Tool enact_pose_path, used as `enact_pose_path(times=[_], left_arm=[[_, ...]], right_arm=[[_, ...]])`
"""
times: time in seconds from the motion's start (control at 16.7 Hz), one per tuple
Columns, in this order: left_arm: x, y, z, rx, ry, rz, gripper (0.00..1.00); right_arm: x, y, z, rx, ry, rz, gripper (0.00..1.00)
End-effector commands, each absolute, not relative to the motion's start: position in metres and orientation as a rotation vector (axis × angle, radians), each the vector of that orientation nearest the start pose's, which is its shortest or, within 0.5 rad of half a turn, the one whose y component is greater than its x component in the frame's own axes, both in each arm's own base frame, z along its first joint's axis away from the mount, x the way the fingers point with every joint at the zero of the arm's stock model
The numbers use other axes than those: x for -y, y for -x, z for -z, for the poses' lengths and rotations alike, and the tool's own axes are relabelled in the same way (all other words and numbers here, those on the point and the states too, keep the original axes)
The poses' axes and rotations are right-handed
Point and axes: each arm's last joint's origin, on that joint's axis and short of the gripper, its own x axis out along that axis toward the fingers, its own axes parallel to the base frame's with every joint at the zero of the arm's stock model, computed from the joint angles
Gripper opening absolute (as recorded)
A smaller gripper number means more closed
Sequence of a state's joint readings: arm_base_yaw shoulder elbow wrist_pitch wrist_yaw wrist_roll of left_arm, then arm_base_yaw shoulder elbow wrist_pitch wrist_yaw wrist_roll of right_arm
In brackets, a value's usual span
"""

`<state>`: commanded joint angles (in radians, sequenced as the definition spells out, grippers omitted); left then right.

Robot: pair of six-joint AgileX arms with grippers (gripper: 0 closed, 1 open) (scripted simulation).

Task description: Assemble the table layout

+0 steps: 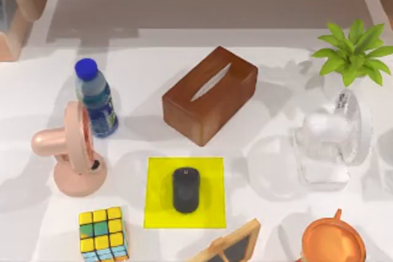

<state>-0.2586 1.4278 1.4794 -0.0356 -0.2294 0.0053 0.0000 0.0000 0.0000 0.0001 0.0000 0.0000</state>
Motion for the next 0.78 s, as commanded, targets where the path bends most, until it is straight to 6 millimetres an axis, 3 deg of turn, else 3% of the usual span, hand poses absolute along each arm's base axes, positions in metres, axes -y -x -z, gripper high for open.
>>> enact_pose_path(times=[0.18,0.36,0.48,0.78], left_arm=[[0.099,-0.371,-0.439,0.012,0.014,0.016,1.0],[0.118,-0.401,-0.436,0.013,0.014,0.017,1.0],[0.124,-0.41,-0.433,0.012,0.013,0.017,1.0],[0.123,-0.411,-0.432,0.009,0.013,0.014,1.0]], right_arm=[[0.001,-0.106,-0.16,0.0,0.0,0.0,1.0],[0.001,-0.106,-0.16,0.0,0.0,0.0,1.0],[0.001,-0.106,-0.16,0.0,0.0,0.0,1.0],[0.001,-0.106,-0.16,0.0,0.0,0.0,1.0]])
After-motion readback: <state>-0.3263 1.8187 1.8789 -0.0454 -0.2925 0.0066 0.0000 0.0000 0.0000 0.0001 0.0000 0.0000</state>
